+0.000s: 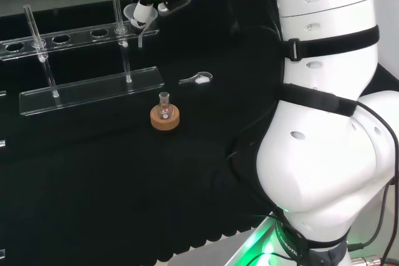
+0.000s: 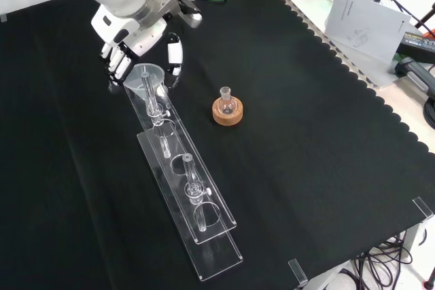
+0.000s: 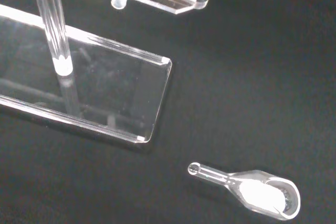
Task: Pick up the funnel from the transparent funnel stand.
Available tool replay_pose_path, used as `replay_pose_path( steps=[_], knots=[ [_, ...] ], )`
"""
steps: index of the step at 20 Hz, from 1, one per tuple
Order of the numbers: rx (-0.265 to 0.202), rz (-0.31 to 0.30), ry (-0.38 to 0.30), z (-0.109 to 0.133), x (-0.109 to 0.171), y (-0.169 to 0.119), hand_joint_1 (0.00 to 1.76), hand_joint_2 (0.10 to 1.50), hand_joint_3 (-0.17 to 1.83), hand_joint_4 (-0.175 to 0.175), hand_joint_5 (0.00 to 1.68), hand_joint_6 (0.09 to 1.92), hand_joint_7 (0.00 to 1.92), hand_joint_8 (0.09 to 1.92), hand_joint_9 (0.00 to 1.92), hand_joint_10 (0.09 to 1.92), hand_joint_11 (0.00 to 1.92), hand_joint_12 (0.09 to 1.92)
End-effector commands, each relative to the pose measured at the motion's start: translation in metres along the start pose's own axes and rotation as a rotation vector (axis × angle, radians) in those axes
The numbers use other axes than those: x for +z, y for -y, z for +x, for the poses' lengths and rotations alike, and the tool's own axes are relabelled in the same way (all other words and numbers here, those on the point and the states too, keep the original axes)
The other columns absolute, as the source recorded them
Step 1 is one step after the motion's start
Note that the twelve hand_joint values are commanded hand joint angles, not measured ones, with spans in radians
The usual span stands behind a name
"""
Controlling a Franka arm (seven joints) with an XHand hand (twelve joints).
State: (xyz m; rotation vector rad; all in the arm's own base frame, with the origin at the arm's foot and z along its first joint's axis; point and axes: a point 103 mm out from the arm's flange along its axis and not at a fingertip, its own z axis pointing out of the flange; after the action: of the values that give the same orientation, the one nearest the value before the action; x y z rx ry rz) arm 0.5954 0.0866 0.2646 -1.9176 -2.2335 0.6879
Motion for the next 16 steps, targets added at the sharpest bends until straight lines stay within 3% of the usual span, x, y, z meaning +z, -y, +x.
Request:
replay_pose_path(
  steps=[1,7,16],
  knots=[
    [0.021,-0.161,0.067,0.000,-0.016,0.014,0.66,0.80,0.45,-0.045,0.49,0.09,0.56,0.77,0.84,0.63,0.46,1.33],
    [0.032,-0.191,0.087,-0.001,-0.043,0.038,0.69,0.83,0.47,-0.057,0.54,0.09,0.69,0.81,1.03,0.68,0.51,1.30],
    [0.094,-0.186,0.113,0.002,-0.079,0.101,0.70,0.82,0.48,-0.058,0.55,0.09,0.71,0.83,1.05,0.71,0.52,1.29]
  ],
)
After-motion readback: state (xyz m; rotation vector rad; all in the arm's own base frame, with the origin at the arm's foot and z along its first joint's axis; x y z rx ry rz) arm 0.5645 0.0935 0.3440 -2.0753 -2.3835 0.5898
